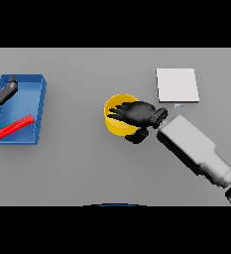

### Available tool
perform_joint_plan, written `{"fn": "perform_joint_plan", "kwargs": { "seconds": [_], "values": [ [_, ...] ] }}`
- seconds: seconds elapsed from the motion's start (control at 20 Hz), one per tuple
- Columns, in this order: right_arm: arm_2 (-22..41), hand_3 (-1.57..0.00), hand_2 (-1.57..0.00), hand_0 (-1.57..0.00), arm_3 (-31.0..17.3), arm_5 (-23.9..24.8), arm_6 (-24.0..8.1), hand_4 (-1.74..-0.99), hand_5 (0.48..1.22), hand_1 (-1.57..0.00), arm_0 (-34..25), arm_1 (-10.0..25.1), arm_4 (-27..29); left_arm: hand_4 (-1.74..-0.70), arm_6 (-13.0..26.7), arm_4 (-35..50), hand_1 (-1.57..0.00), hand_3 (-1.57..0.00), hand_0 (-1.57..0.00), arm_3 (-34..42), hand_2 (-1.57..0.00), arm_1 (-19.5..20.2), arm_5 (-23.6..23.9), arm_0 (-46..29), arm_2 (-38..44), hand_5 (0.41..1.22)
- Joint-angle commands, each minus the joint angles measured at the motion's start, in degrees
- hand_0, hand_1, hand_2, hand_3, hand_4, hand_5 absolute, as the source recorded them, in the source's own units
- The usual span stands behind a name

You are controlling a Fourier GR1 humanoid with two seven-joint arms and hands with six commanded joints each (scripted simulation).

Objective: Pick up the red beaker and tilt it to pour out 1 green nut into yellow bowl. Pick up the yellow bowl and place it on the metallic measuring scale.

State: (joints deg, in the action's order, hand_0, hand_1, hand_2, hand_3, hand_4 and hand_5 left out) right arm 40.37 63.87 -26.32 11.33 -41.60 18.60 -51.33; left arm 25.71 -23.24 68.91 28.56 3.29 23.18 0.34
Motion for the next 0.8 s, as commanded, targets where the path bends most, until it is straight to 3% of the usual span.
{"fn": "perform_joint_plan", "kwargs": {
  "seconds": [0.0,0.2,0.35,0.4,0.45,0.55,0.65,0.75],
  "values": [
    [0.11,0.00,0.00,0.00,-1.15,-0.31,-0.07,-1.265,0.740,0.00,-0.54,-0.55,0.05,-0.74,0.04,0.17,0.00,0.00,0.00,-0.18,0.00,-0.30,-0.12,0.16,-0.09,0.699],
    [0.19,-0.05,-0.01,0.00,-2.68,-2.55,-0.60,-1.285,0.753,0.00,-0.54,-0.78,0.59,-0.74,0.08,-0.33,0.00,0.00,0.00,-1.35,0.00,-0.17,0.10,1.18,-0.17,0.697],
    [-0.83,-0.14,-0.07,-0.03,-3.66,-4.58,-3.51,-1.302,0.805,-0.04,-0.90,-1.96,1.57,-0.75,-0.48,-0.13,0.00,0.00,0.00,-1.09,0.00,-0.21,0.11,0.79,-0.12,0.701],
    [-0.71,-0.18,-0.15,-0.16,-3.76,-4.65,-3.87,-1.321,0.839,-0.14,-0.91,-2.33,1.47,-0.75,-0.21,-0.21,0.00,0.00,0.00,-1.65,0.00,-0.24,0.30,1.06,0.00,0.701],
    [-0.56,-0.24,-0.38,-0.44,-3.55,-4.29,-2.47,-1.351,0.915,-0.42,-0.62,-1.81,1.51,-0.75,-0.56,-0.16,0.00,0.00,0.00,-0.99,0.00,-0.10,0.12,0.78,-0.08,0.700],
    [-0.50,-0.40,-0.81,-0.85,-3.49,-4.14,-2.54,-1.463,1.025,-0.84,-0.40,-2.17,1.84,-0.76,-0.69,-0.32,0.00,0.00,0.00,-0.78,0.00,-0.01,0.04,0.69,-0.24,0.704],
    [-0.26,-0.71,-1.08,-1.11,-3.63,-5.82,-2.24,-1.557,1.096,-1.10,-1.07,-1.77,2.39,-0.76,-0.66,-0.32,0.00,0.00,0.00,-0.97,0.00,-0.03,0.21,0.74,-0.14,0.701],
    [-0.18,-1.01,-1.18,-1.28,-3.32,-6.61,-0.92,-1.623,1.141,-1.27,-1.19,-0.77,2.84,-0.75,-0.65,-0.39,0.00,0.00,0.00,-0.43,0.00,0.14,0.07,0.34,-0.22,0.698]
  ]
}}
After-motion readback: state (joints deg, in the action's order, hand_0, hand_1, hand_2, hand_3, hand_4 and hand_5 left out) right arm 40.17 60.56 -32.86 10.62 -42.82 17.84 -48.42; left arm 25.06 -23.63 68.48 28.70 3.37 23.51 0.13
